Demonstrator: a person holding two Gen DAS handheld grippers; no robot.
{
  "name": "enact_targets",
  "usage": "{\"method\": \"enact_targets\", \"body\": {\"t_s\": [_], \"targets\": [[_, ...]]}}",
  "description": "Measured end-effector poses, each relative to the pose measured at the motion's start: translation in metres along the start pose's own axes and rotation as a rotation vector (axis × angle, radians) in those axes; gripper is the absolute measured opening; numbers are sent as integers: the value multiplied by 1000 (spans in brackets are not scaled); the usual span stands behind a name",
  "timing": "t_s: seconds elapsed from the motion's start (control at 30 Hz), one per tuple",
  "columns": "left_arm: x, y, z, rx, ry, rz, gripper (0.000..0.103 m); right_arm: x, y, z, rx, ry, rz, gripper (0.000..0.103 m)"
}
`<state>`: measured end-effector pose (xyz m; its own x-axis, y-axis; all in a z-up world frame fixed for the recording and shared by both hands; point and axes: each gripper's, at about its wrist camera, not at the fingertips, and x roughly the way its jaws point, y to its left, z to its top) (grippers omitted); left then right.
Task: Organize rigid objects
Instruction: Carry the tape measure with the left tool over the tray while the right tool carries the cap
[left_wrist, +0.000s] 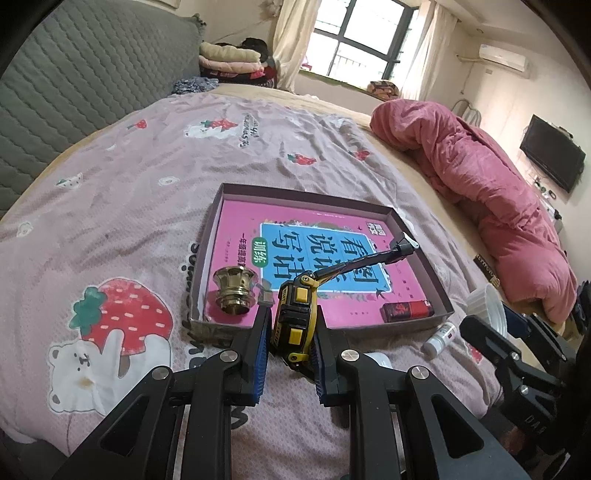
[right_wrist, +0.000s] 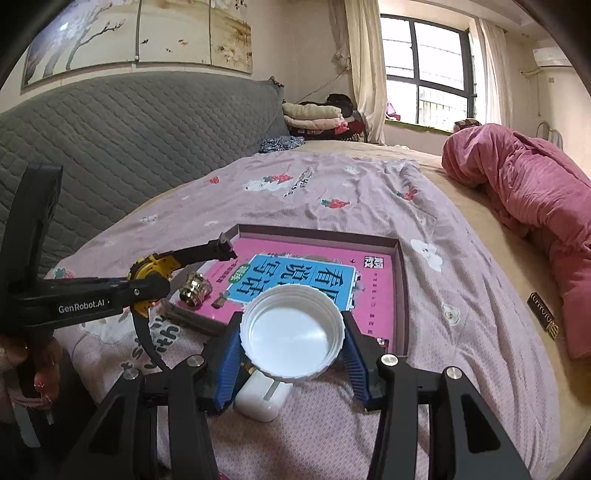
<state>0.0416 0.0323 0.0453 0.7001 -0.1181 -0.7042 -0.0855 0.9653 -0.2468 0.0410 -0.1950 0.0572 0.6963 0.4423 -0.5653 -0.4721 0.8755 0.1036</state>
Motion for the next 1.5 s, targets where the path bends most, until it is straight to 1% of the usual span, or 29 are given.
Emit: {"method": "enact_targets", "body": {"t_s": [0.33, 0.63, 0.9, 1.13, 1.37, 1.5], "targets": [[-6, -1, 15, -19, -22, 4, 20, -6, -6, 14, 10, -29, -18, 50], [-13, -6, 30, -26, -51, 7, 20, -12, -12, 34, 17, -69, -39, 50], [-8, -9, 43, -54, -61, 24, 20, -11, -14, 38, 25, -78, -48, 50], [-2, -9, 54, -73, -71, 21, 20, -6, -17, 42, 31, -76, -50, 50], [3, -8, 59, -76, -68, 21, 20, 0, -17, 46, 27, -75, -46, 50], [11, -8, 60, -72, -52, 22, 20, 7, -18, 51, 30, -71, -45, 50]]}}
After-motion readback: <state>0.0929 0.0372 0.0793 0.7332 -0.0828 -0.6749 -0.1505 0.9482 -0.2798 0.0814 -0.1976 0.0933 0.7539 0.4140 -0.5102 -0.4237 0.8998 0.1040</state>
